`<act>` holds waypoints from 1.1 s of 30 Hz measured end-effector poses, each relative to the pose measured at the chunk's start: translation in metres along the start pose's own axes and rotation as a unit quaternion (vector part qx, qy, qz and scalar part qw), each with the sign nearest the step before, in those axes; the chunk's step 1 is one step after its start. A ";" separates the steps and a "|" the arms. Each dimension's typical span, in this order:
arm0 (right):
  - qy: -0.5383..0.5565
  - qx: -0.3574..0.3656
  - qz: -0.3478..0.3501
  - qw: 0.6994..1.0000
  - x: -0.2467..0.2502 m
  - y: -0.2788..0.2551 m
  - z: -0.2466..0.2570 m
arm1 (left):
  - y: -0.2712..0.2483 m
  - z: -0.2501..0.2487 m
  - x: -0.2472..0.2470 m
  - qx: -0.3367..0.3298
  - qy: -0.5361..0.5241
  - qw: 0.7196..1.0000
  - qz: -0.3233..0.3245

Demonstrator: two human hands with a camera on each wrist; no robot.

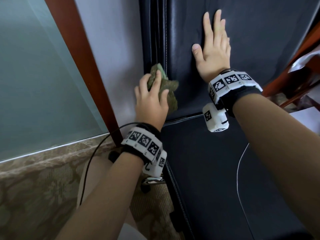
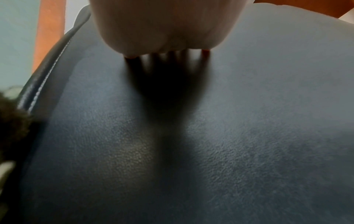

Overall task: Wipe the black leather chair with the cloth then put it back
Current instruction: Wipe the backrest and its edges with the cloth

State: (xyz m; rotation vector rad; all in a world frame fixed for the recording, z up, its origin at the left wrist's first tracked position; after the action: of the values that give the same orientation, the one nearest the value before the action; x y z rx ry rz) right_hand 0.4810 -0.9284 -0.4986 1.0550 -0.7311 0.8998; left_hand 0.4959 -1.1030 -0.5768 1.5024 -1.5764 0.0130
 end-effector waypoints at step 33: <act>0.001 0.012 -0.009 1.000 -0.002 -0.006 -0.004 | -0.031 0.002 -0.030 -0.044 0.031 0.997 0.051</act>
State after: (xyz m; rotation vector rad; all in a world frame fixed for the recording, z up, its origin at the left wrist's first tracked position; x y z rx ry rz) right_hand 0.4857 -0.9263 -0.5043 1.0802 -0.7091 0.8970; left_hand 0.5136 -1.0883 -0.6135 1.3419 -1.5819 0.0474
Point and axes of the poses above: each hand's wrist, its own y-axis towards the middle knuckle, its own x-axis out of the back of the hand, z = x × y, the point moved 5 cm from there along y, towards the middle knuckle, and after that the axes turned 10 degrees about z, right-handed, at the moved point
